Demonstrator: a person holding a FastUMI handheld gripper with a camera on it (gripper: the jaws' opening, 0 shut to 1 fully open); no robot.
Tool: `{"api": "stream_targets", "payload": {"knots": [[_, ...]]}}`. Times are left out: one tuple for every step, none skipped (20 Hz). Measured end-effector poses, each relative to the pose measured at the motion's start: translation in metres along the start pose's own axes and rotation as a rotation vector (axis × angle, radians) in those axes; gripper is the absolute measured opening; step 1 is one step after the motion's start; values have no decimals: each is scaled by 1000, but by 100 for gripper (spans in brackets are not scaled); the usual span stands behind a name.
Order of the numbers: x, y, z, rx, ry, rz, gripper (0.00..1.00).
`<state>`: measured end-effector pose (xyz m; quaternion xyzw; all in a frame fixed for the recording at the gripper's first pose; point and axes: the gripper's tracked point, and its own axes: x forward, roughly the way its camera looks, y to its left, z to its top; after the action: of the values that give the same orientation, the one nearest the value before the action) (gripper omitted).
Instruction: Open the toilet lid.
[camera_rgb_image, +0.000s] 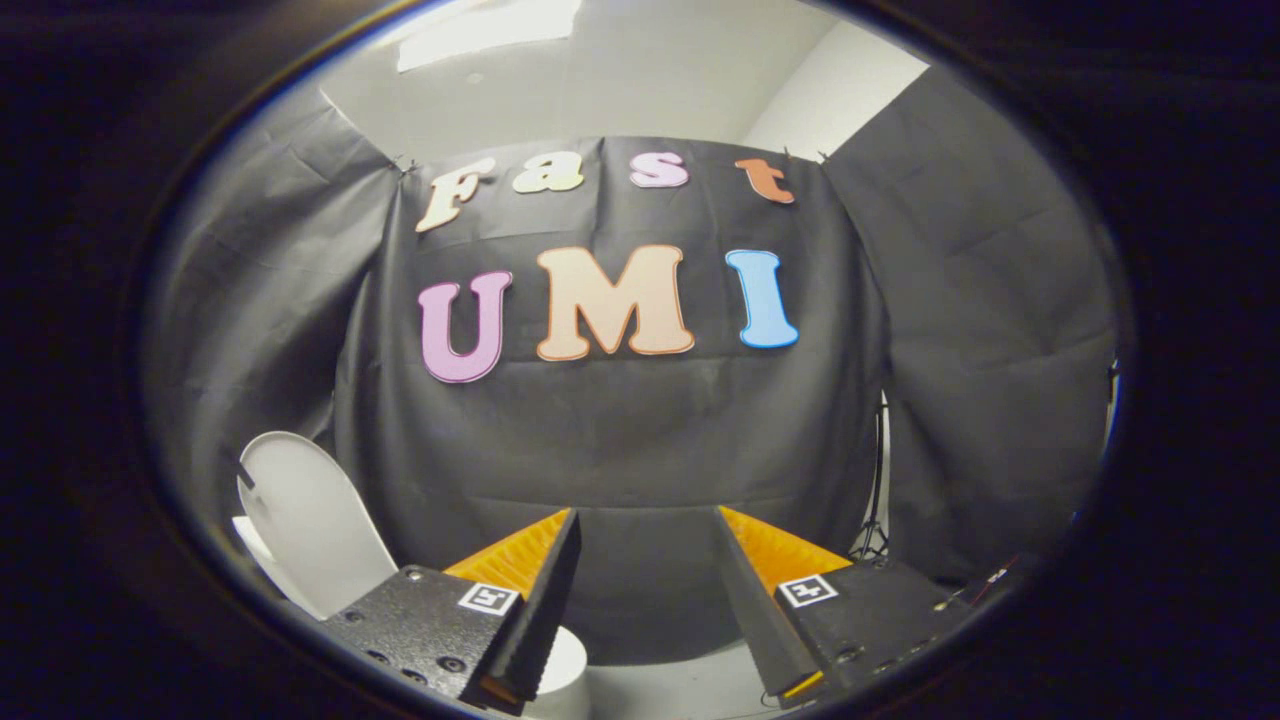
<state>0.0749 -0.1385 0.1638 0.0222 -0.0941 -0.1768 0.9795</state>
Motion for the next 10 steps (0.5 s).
{"api": "stream_targets", "payload": {"knots": [[-1, -1, 1, -7, -6, -1, 80], [-2, -4, 0, -18, -14, -4, 81], [-2, -7, -2, -35, -17, -16, 81], [-3, -12, -5, -57, -19, -25, 81], [-6, -13, -7, -78, -22, -28, 81], [-9, -13, -9, -91, -29, -22, 81], [-11, -12, -8, -97, -40, -16, 82], [-10, -13, -9, -105, -42, -17, 82], [-10, -15, -13, -110, -35, -17, 83], [-10, -14, -18, -112, -27, -12, 85]]}}
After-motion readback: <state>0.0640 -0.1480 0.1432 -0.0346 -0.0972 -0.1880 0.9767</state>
